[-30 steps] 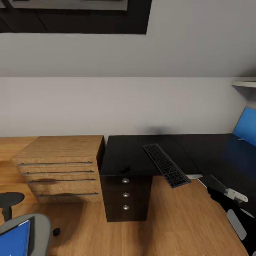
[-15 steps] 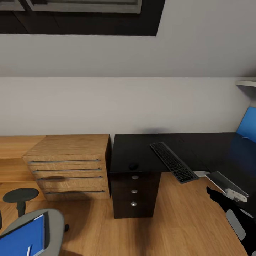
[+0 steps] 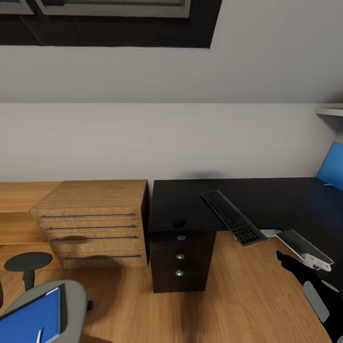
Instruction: In the bedroom, organize the workspace by keeping the computer under the desk, ensuring the monitor is on the desk, placing the keyboard on the desk next to the monitor, placing the mouse on the desk next to the keyboard, moving the folder from the swivel chair onto the desk next to the mouse, stacking the notebook on top of the folder with the pen on top of the notebook, and positioning the swivel chair next to the desk.
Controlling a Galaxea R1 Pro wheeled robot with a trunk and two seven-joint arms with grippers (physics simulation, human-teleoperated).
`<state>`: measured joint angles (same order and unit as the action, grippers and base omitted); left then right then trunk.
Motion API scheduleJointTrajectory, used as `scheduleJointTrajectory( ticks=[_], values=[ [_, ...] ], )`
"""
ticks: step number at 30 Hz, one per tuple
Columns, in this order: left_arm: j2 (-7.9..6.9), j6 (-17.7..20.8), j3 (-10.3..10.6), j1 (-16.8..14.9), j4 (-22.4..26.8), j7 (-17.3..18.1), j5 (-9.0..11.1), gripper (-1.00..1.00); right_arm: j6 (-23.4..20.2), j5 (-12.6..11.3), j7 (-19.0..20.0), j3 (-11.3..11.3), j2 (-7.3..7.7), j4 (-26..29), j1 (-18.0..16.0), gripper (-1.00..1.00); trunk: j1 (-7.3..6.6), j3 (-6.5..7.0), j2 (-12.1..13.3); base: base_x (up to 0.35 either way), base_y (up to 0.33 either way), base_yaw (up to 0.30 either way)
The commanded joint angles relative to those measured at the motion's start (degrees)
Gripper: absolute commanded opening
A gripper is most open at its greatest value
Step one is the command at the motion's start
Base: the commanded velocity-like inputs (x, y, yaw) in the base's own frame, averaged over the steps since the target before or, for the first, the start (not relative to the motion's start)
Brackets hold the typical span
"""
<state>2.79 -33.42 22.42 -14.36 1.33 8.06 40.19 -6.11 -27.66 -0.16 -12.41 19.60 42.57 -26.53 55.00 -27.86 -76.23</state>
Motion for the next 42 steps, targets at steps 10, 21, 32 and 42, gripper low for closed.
scheduleJointTrajectory(
  ticks=[10, 21, 32, 42],
  values=[
    [0.11, -0.08, 0.25, -0.05, -0.1, 0.33, 0.59, 1.0, -0.31, -0.12, 0.0, -0.11, -2.25, -0.03, -0.02, 1.0, 0.0, -0.06, -0.03, 0.0, 0.0, 0.0],
    [0.11, -0.08, 0.25, -0.05, -0.1, 0.36, 0.59, 1.0, -0.19, 23.4, -7.41, 0.37, -8.84, 0.36, -0.02, 1.0, 0.0, -0.06, -0.03, 0.0, 0.0, 0.0],
    [0.11, -0.15, 0.25, -0.05, -0.1, 0.37, 0.59, 1.0, 1.94, 40.05, -28.39, 6.04, -14.43, 0.09, -0.02, 1.0, 0.0, -0.06, -0.03, 0.0, 0.0, 0.0],
    [0.08, -0.16, 0.25, -0.05, -0.1, 0.38, 0.59, 1.0, 4.07, 54.02, -44.73, 9.3, -18.64, -5.81, -0.02, 1.0, 0.0, -0.06, -0.03, 0.0, 0.0, 0.0]
  ],
)
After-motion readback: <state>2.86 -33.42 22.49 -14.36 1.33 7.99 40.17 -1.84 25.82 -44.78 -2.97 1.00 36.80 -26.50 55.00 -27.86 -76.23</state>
